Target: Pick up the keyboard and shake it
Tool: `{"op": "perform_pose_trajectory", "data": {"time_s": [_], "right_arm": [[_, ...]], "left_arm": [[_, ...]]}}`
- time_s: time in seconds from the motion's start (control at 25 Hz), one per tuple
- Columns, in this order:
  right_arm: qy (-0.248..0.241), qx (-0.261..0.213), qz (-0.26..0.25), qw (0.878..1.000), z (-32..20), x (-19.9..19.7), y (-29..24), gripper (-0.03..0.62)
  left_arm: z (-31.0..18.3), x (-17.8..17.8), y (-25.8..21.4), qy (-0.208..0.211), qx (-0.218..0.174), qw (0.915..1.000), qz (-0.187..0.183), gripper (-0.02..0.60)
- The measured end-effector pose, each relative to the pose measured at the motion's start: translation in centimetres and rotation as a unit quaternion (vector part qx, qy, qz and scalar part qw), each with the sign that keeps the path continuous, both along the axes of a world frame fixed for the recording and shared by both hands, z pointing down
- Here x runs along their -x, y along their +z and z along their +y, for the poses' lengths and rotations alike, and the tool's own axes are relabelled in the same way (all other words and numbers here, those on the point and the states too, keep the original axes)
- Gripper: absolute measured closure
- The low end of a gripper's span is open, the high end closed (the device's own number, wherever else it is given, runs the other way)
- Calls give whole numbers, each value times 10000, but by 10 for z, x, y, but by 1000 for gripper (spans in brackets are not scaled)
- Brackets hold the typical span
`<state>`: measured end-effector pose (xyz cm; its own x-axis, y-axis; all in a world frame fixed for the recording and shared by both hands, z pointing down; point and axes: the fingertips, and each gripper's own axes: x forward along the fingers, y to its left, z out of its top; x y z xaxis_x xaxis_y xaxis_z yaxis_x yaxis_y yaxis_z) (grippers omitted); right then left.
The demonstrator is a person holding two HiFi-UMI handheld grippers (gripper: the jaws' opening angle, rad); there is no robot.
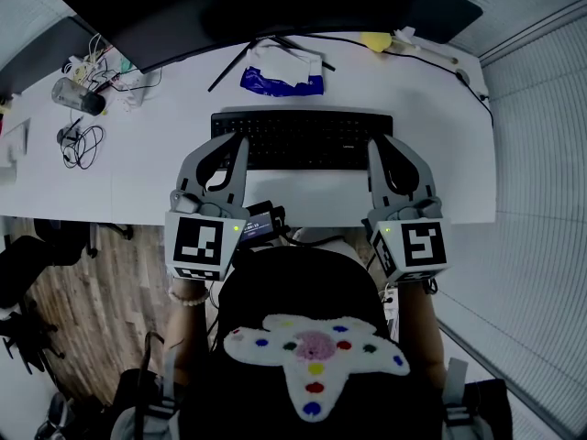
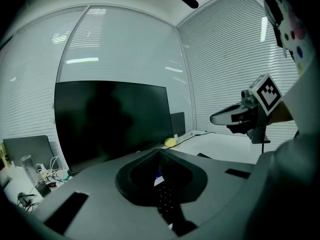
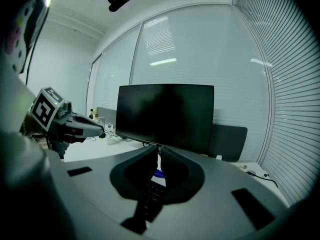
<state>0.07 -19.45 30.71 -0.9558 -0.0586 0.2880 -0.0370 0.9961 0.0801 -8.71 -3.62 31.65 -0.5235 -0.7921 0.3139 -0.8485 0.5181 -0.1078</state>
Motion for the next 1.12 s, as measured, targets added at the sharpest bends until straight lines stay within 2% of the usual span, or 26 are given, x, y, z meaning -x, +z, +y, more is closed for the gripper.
{"op": "perform_pose_trajectory", "data": {"time_s": [1.12], "right_arm": [[56, -3, 233, 9997, 2, 0, 13, 551]], "left_arm": [[4, 6, 1, -27, 62, 9999, -158, 565]]}}
